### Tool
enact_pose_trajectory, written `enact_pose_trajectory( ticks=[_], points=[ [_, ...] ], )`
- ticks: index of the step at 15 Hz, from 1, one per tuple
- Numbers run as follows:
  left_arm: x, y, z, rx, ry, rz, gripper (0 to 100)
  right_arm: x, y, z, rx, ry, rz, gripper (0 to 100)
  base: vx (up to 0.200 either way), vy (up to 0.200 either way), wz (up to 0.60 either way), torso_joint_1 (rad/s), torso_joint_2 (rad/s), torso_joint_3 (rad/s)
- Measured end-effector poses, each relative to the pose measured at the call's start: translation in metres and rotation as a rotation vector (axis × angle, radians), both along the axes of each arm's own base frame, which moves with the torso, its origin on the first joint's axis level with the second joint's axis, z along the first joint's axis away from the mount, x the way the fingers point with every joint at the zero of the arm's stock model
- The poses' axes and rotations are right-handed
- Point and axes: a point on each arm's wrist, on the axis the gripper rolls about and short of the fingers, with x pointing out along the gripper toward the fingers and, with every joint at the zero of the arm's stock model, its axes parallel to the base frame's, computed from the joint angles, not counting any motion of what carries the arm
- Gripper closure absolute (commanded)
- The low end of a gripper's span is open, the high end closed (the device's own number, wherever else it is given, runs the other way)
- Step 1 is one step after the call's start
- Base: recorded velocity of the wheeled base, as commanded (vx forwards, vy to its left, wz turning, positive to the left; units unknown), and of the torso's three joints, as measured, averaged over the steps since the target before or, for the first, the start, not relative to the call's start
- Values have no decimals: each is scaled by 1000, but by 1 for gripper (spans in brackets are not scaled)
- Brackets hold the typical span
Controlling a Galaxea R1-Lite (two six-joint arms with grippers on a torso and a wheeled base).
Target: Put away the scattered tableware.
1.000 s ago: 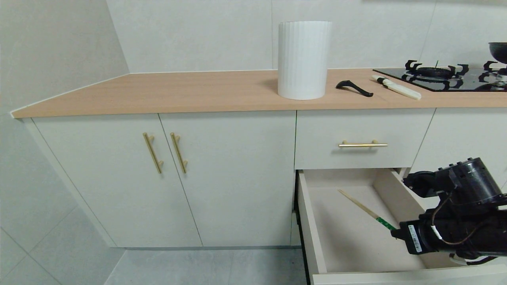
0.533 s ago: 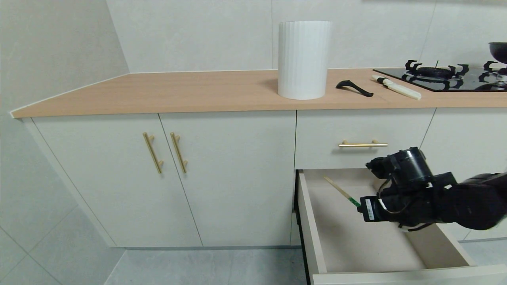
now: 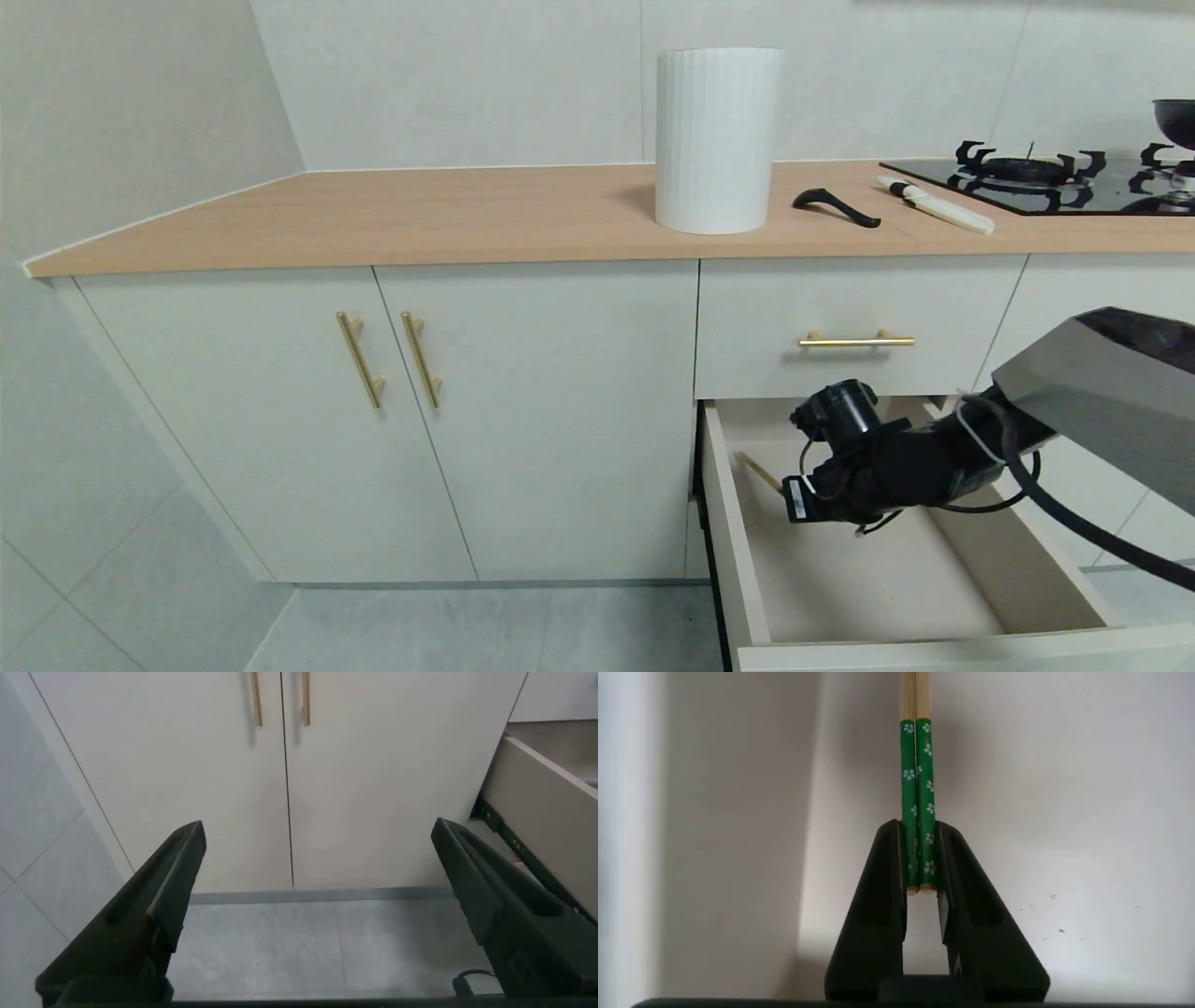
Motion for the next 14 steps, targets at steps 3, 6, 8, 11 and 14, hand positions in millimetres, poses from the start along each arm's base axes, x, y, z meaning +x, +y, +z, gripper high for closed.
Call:
enact_pose_trajectory(
  ticks=[3,6,8,11,14],
  points=[
    [0,0,0,0,0,0,0,1,4,-29,-30,62,2,100,0,0,0,0,0,0],
    [0,0,0,0,0,0,0,-2,9,-46,-70,93,5,100,0,0,0,0,0,0],
    [0,0,0,0,0,0,0,-3,11,-55,-104,102,-1,100,0,0,0,0,0,0],
    [0,0,0,0,0,0,0,-3,12,-61,-114,113,1,100,0,0,0,0,0,0],
    [0,0,0,0,0,0,0,-4,12,-63,-118,118,2,100,0,0,0,0,0,0]
  ],
)
